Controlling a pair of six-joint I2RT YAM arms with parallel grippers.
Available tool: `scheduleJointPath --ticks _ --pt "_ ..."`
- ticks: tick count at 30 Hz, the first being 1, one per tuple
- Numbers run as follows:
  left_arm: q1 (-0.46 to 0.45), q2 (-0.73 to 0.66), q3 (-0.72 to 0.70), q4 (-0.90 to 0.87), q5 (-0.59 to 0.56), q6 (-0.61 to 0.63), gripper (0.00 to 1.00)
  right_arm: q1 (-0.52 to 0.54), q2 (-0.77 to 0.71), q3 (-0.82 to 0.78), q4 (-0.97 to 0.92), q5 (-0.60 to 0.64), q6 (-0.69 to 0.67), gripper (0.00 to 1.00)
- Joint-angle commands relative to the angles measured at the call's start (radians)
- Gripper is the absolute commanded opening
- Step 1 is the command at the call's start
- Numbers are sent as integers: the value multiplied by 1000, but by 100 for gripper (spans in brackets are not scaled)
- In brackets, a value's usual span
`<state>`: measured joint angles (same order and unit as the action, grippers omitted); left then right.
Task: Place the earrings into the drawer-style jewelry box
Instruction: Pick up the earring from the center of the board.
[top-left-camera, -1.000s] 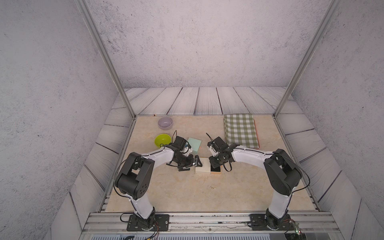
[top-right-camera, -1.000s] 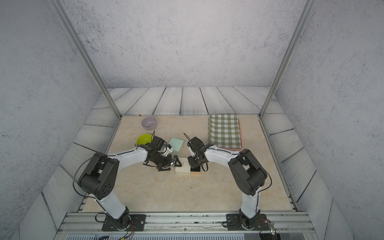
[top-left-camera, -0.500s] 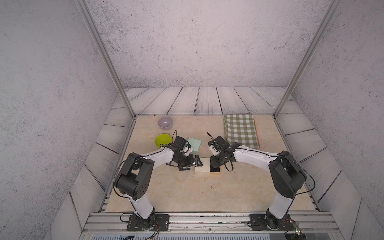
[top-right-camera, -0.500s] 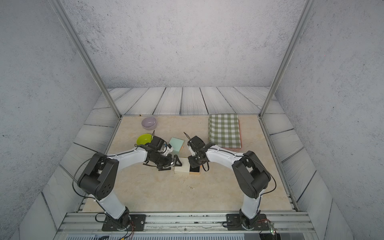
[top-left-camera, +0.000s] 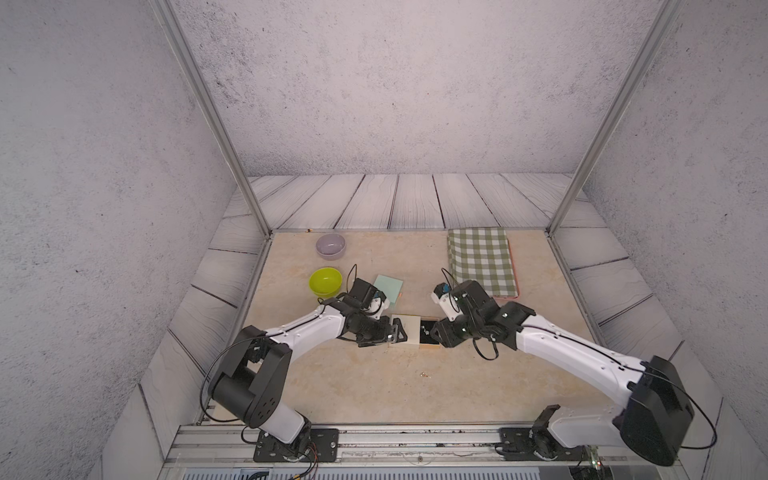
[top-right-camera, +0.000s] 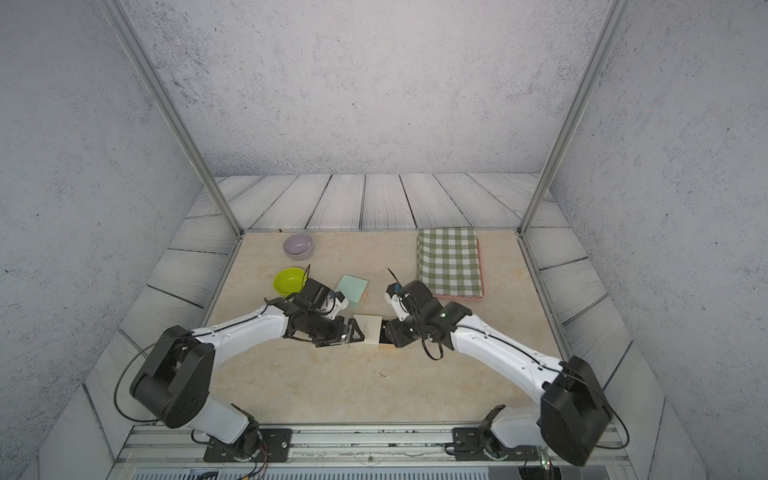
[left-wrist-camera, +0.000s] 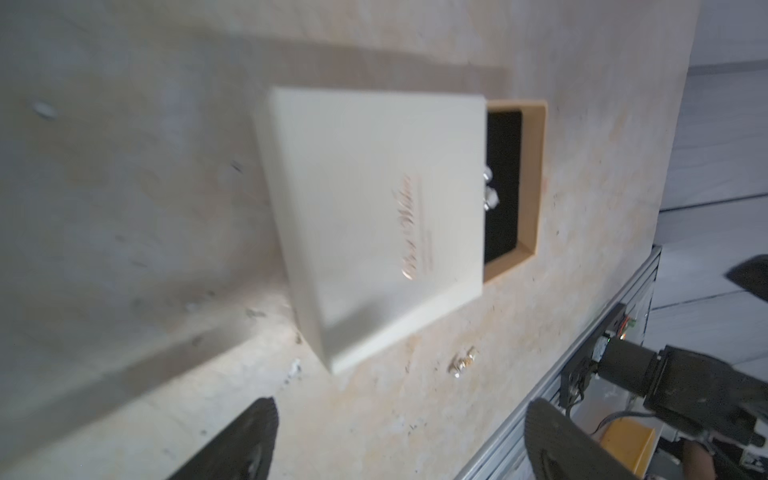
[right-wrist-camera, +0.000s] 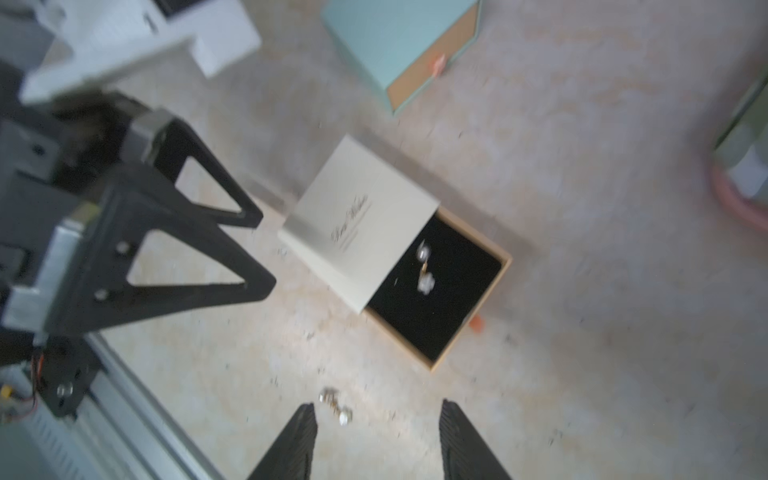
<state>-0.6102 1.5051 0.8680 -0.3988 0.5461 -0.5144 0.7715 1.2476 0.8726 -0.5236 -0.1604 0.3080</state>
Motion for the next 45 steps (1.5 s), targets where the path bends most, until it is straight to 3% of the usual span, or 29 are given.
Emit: scheduleJointPath --ticks 1,5,12,17,24,45 --pt "-123 -55 -34 -69 -117 -5 96 26 -102 -163 -10 -31 83 52" --pt "-249 -48 -33 -95 -193 -24 94 25 -185 -256 37 -61 99 52" --pt "-235 -110 -158 75 -137 -138 93 26 -83 -285 194 -307 81 43" --pt "-191 -82 -215 200 -46 -168 94 25 61 -246 254 -324 39 32" --pt "-141 -84 -218 209 -2 -145 95 17 171 -203 291 -343 24 28" --pt "-132 -30 -193 224 28 -123 95 -10 333 -133 289 -373 3 27"
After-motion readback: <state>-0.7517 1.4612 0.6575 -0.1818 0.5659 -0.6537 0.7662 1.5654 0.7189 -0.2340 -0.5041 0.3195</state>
